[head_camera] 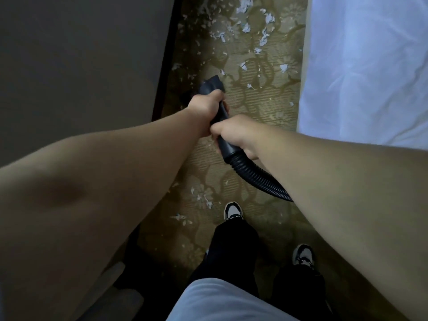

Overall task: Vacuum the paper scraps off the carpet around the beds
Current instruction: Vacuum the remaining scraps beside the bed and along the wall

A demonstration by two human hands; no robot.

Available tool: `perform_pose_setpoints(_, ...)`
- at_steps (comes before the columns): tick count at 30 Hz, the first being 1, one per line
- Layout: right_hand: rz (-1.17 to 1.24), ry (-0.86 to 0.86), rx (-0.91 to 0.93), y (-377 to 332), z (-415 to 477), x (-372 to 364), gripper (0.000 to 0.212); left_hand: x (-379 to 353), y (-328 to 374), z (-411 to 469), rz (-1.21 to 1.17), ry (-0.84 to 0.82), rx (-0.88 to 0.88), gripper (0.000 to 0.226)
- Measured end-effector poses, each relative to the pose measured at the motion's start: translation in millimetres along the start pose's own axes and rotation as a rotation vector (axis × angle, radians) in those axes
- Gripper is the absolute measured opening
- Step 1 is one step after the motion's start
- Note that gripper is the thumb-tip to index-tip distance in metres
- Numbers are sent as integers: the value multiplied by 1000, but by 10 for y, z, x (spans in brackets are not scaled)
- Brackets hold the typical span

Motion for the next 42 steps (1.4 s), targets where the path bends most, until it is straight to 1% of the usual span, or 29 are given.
perform_pose_setpoints(3, -20, -36, 1, -83, 114, -153, 4, 224, 26, -11, 23, 40, -2, 17)
perform_pose_setpoints(5, -49, -54, -23, -56, 129, -232, 8, 322, -40, -54, 16, 72, 3, 17)
perform_pose_setpoints(7, -89, -86, -55, 31, 80, -302, 10, 368, -171, -137, -40, 90, 1, 13)
perform_pose_setpoints(9, -128, -109, -87, 216, -26, -367, 8, 351, -377, -278, -98, 102, -13, 10)
perform_pose_setpoints(11, -167, -129, -119, 492, -190, -448, 6, 299, -663, -502, -132, 116, -1, 11)
perform_pose_setpoints(15, -190, -220, -226, 1098, -575, -595, 11, 172, -1340, -1056, -293, 130, 90, 28)
perform_pose_setpoints(17, -185, -280, -284, 1338, -745, -646, 19, 91, -1601, -1330, -340, 148, 130, 22)
perform_pose_setpoints(18, -187, -304, -307, 1433, -817, -661, 19, 45, -1711, -1444, -365, 160, 145, 17)
perform_pose_setpoints(21, -223, -367, -352, 1685, -1037, -689, 6, -95, -2026, -1725, -454, 197, 193, 12)
perform_pose_setpoints(24, -297, -384, -361, 1899, -1220, -652, 5, -274, -2267, -1895, -523, 214, 193, 9)
perform_pose_setpoints(28, -378, -378, -372, 2134, -1457, -422, 13, -670, -2454, -2050, -604, 218, 150, 10)
perform_pose_setpoints(32, -429, -347, -376, 2425, -1829, 25, 17, -1295, -2705, -2108, -686, 197, 120, 16)
perform_pose_setpoints(38, -478, -275, -399, 2843, -2566, 748, 13, -2384, -2951, -2283, -758, 144, 143, 19)
perform_pose_setpoints(39, -473, -267, -410, 2897, -2669, 823, 12, -2513, -2970, -2318, -769, 129, 141, 18)
perform_pose_setpoints(42, -446, -239, -427, 3050, -2920, 953, 12, -2790, -3018, -2470, -784, 96, 155, 7)
Point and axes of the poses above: each hand's wrist, its own z-axis towards the middle knuckle, its own x-axis out of the back of the hand, y = z × x, the point moved 2 cm from there along z, towards the middle knuckle, and after that the axes turned 15 degrees about -y, right-handed, at the moved point
